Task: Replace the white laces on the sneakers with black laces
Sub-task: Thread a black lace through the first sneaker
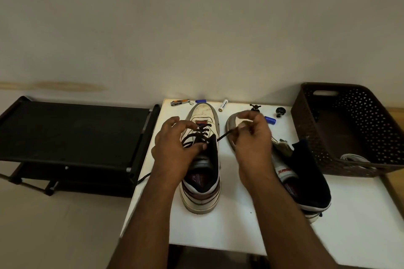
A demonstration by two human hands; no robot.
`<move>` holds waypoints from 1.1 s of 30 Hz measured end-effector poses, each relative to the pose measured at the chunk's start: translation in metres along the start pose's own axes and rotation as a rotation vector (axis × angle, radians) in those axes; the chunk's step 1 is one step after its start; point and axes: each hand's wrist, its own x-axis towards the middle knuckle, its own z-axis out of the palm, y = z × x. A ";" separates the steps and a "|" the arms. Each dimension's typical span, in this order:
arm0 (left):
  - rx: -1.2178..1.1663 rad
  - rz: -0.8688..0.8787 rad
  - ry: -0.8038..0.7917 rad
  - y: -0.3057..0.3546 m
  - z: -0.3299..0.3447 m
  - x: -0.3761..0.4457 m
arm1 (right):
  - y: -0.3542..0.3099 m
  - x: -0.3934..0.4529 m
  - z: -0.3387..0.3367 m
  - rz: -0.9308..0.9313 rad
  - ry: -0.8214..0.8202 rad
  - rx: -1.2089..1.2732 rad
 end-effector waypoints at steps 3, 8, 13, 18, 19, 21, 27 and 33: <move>-0.020 0.013 0.030 -0.002 0.001 0.001 | -0.023 0.004 -0.008 -0.122 0.024 0.356; -0.121 0.013 0.011 -0.001 0.003 -0.003 | -0.018 0.005 -0.022 -0.175 -0.265 -0.281; -0.131 0.021 0.023 0.000 0.004 -0.002 | 0.001 0.000 -0.014 -0.092 -0.483 -0.847; -0.134 -0.015 0.022 -0.002 0.003 -0.001 | -0.004 -0.003 -0.009 -0.124 -0.285 -0.726; -0.149 -0.028 0.006 -0.002 0.002 -0.002 | -0.009 -0.004 -0.008 -0.144 -0.198 -0.563; -0.212 -0.050 -0.041 -0.001 0.002 -0.003 | -0.030 -0.008 -0.007 -0.192 -0.055 -0.090; -0.228 -0.096 0.002 -0.003 -0.001 -0.003 | -0.051 -0.006 -0.017 -0.214 -0.194 0.455; -0.128 -0.191 0.184 -0.007 -0.009 -0.002 | 0.006 -0.012 -0.005 0.140 -0.234 -0.414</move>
